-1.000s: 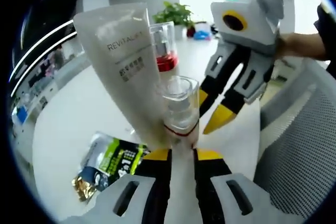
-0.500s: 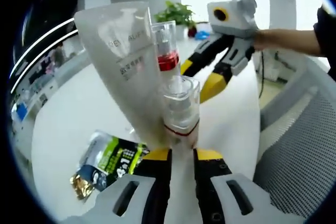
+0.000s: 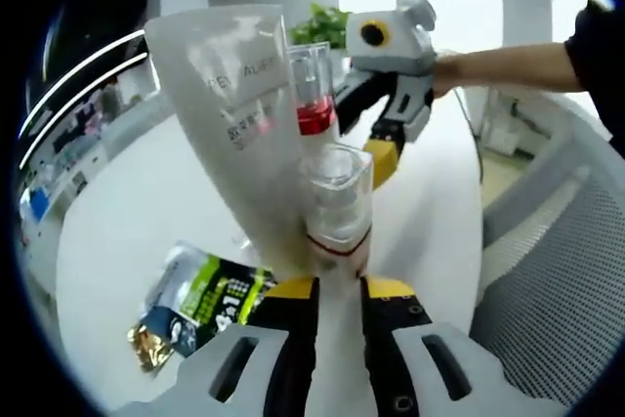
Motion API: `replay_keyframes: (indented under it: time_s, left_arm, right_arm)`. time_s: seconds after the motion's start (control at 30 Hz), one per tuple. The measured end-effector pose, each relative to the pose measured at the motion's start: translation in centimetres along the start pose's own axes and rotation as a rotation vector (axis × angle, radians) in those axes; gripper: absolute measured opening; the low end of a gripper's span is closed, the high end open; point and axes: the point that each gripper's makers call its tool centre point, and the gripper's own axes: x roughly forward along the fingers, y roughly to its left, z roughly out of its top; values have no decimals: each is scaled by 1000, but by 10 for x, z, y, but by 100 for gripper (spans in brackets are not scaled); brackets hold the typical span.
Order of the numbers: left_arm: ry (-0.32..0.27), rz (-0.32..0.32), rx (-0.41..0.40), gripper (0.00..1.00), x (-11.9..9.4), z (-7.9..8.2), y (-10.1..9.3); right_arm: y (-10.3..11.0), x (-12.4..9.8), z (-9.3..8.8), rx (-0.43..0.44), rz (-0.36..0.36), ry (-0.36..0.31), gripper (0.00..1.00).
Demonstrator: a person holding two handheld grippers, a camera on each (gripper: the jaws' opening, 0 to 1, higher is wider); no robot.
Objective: Arrange the skincare products in the storage area until every visible bottle or jar stands upright without overlapping.
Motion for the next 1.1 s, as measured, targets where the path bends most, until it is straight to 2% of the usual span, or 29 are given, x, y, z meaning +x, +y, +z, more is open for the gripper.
replay_keyframes:
  time_s: [0.13, 0.33, 0.63, 0.83, 1.1]
  left_arm:
    - [7, 1, -8, 13, 1, -2, 0]
    - [8, -1, -12, 13, 1, -3, 0]
    - [14, 0, -14, 13, 2, -4, 0]
    - [12, 1, -23, 13, 2, -4, 0]
    - [13, 5, -23, 14, 1, -3, -1]
  right_arm:
    - [1, 4, 2, -1, 34, -8, 33]
    - [1, 6, 4, 9, 45, -21, 30]
    - [4, 2, 2, 6, 17, -26, 28]
    - [5, -1, 0, 28, -35, -30, 27]
    - [11, -4, 0, 37, -41, -49, 26]
